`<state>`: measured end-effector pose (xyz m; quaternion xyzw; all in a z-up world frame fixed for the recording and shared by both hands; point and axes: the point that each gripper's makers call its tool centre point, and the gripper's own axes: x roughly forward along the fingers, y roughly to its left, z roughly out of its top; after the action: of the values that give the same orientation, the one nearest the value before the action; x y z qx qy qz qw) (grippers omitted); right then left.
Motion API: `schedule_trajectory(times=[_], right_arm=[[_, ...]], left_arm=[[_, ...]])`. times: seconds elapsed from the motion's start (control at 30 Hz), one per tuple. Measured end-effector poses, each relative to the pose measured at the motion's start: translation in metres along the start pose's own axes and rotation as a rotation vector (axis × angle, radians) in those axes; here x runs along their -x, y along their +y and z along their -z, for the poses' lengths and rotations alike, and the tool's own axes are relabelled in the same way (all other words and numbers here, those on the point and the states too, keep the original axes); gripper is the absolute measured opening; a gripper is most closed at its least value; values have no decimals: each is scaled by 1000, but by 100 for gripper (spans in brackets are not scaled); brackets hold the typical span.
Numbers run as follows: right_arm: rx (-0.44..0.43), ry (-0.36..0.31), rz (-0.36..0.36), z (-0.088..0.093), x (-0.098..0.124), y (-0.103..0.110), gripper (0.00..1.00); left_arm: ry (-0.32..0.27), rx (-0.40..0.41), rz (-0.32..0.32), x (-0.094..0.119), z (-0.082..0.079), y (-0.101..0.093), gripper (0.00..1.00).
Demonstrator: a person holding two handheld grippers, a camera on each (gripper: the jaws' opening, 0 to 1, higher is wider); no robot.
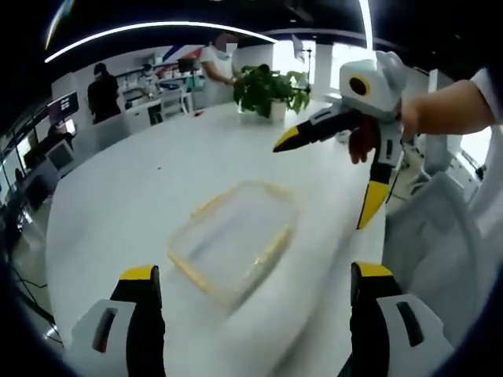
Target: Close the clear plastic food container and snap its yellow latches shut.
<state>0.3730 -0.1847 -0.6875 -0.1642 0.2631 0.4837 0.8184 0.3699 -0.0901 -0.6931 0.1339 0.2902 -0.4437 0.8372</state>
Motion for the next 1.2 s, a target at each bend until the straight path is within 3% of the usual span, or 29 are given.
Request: schedule_trajectory(times=[0.6, 1.03, 1.2], right_arm=[[-65, -40, 25, 5, 19, 28, 99], [-75, -68, 14, 9, 32, 52, 99], [-124, -90, 8, 6, 36, 59, 99]], left_arm=[[-37, 26, -3, 24, 3, -22, 99], [-63, 104, -5, 35, 16, -39, 99], [-83, 111, -10, 44, 13, -49, 99]])
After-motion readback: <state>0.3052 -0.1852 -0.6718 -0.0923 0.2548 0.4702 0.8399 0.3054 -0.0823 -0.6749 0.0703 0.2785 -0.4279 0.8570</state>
